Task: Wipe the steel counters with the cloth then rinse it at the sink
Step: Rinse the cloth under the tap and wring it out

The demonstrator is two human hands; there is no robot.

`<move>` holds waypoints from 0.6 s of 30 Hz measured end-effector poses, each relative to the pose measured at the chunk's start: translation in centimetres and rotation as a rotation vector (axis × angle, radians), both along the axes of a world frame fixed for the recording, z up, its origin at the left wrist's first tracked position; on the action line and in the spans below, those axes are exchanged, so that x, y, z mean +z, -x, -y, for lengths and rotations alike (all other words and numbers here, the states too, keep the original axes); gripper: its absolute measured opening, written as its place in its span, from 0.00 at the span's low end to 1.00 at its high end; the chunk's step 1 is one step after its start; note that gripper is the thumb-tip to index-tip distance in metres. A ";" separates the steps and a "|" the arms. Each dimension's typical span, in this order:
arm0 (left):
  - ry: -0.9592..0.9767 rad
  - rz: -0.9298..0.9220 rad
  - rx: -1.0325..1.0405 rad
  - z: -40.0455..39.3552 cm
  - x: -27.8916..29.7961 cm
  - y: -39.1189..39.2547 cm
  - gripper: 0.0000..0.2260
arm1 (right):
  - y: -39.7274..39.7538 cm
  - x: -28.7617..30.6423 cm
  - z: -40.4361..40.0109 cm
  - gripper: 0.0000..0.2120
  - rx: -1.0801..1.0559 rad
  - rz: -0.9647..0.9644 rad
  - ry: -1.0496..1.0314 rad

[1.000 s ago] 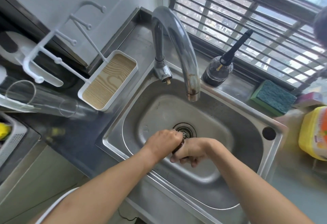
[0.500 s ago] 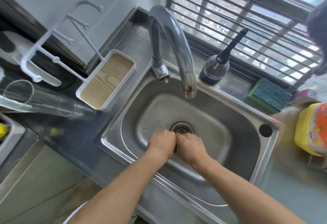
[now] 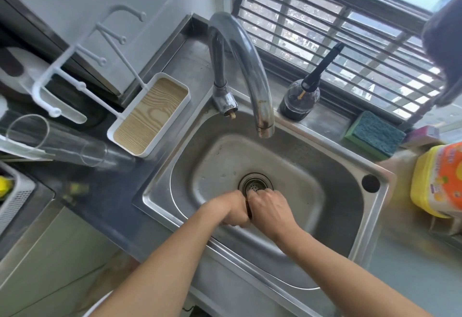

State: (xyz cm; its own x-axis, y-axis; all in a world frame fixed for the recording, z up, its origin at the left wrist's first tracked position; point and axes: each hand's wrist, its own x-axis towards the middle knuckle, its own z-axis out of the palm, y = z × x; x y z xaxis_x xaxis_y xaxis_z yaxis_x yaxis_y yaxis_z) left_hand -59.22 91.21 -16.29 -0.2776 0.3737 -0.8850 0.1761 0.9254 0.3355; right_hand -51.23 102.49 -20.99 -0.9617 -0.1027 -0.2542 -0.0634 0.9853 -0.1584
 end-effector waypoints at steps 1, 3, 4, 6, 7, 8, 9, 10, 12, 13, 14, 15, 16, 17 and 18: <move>-0.017 -0.134 -0.010 0.0 -0.2 -0.3 0.04 | 0.2 0.2 0.0 0.08 -0.079 0.013 0.056; -0.048 -0.425 -0.098 -0.1 -0.8 -0.7 0.08 | 1.0 0.9 -0.3 0.09 -0.252 0.248 0.190; -0.072 -0.546 -0.161 -0.1 -1.0 -0.8 0.09 | 1.4 1.3 -0.8 0.14 -0.293 0.382 0.255; -0.134 -0.685 -0.252 0.4 -1.2 -0.6 0.09 | 2.2 2.4 -2.3 0.24 -0.361 0.634 0.502; -0.180 -0.726 -0.269 0.8 -1.3 -0.4 0.08 | 2.4 3.1 -3.2 0.27 -0.422 0.733 0.706; -0.242 -0.770 -0.266 1.2 -1.4 -0.3 0.07 | 2.5 3.5 -4.1 0.30 -0.514 0.818 0.928; -0.312 -0.819 -0.268 1.6 -1.5 -0.1 0.05 | 2.5 3.8 -5.1 0.32 -0.602 0.906 1.120; -0.380 -0.868 -0.273 2.0 -1.6 -0.1 0.04 | 2.5 4.0 -5.9 0.34 -0.655 0.995 1.279; -0.510 -1.016 -0.310 2.2 -1.8 -0.2 0.05 | 2.6 4.2 -6.7 0.36 -0.660 1.184 1.496; -0.558 -1.081 -0.328 2.0 -1.8 -0.3 0.06 | 2.5 3.9 -6.5 0.36 -0.612 1.305 1.582; -0.601 -1.133 -0.336 1.8 -1.5 -0.3 0.07 | 2.4 3.6 -6.2 0.37 -0.527 1.431 1.661; -0.650 -1.178 -0.343 1.5 -1.1 -0.2 0.08 | 2.3 3.2 -5.8 0.36 -0.420 1.536 1.722; -0.690 -1.198 -0.350 1.3 -0.8 0.0 0.08 | 2.3 3.0 -5.3 0.35 -0.331 1.600 1.757; -0.722 -1.208 -0.357 1.3 -0.6 0.2 0.08 | 2.3 2.8 -4.9 0.32 -0.277 1.619 1.755; -0.736 -1.217 -0.376 1.4 -0.5 0.4 0.08 | 2.5 2.7 -4.5 0.28 -0.263 1.611 1.729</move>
